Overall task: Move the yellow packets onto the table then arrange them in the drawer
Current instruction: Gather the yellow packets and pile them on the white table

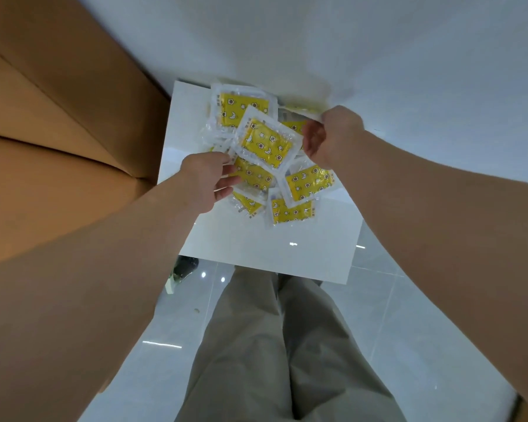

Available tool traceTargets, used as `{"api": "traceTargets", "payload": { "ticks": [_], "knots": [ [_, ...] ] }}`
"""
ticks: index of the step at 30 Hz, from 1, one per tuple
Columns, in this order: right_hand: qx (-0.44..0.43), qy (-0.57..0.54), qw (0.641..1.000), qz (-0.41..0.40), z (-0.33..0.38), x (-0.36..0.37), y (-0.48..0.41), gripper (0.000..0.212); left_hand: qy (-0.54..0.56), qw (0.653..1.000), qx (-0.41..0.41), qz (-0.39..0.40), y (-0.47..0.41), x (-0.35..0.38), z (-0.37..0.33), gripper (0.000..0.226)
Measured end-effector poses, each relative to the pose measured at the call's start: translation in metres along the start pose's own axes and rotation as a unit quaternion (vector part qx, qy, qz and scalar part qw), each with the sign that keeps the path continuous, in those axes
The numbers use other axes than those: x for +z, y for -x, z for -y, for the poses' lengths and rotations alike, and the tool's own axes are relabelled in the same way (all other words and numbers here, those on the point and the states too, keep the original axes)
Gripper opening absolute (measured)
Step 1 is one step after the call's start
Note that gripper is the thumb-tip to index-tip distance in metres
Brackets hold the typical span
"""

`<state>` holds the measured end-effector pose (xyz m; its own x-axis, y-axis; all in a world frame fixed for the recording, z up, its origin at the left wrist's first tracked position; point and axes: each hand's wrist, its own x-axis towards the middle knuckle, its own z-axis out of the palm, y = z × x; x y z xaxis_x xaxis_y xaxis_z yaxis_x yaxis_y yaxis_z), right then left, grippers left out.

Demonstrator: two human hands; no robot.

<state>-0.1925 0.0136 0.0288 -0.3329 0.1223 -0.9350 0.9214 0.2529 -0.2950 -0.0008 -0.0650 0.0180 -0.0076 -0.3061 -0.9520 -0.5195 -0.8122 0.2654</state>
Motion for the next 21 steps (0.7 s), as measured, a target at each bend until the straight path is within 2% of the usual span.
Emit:
{"api": "traceTargets", "payload": {
  "ticks": [3,5,7,8,12,14,16,19,21],
  "knots": [
    [-0.026,0.068,0.997,0.001,-0.019,-0.017,0.004,0.024,-0.007,0.999,0.013,-0.033,-0.002,0.000,0.000,0.011],
    [-0.035,0.139,0.989,-0.020,-0.037,-0.034,-0.001,0.020,-0.081,0.992,0.069,-0.071,-0.010,0.002,-0.001,0.005],
    [-0.035,0.208,0.977,-0.043,-0.052,-0.049,-0.008,0.016,-0.200,0.960,0.133,-0.147,-0.019,0.006,-0.006,0.029],
    [-0.038,0.240,0.969,-0.048,-0.058,-0.055,-0.012,0.015,-0.224,0.944,0.165,-0.180,-0.018,0.008,-0.010,0.044],
    [-0.043,0.315,0.945,-0.079,-0.071,-0.064,-0.027,0.034,-0.298,0.904,0.242,-0.190,-0.020,0.021,-0.026,0.093],
    [-0.030,0.319,0.941,-0.113,-0.072,-0.061,-0.027,0.046,-0.354,0.881,0.266,-0.168,-0.023,0.029,-0.032,0.113],
    [-0.008,0.279,0.952,-0.127,-0.072,-0.056,-0.027,0.063,-0.379,0.871,0.271,-0.152,-0.030,0.034,-0.036,0.128],
    [0.030,0.187,0.976,-0.105,-0.071,-0.050,-0.026,0.069,-0.397,0.871,0.257,-0.132,-0.038,0.040,-0.035,0.135],
    [0.037,0.171,0.981,-0.082,-0.072,-0.050,-0.026,0.070,-0.404,0.871,0.242,-0.139,-0.041,0.040,-0.036,0.138]
  ]
}}
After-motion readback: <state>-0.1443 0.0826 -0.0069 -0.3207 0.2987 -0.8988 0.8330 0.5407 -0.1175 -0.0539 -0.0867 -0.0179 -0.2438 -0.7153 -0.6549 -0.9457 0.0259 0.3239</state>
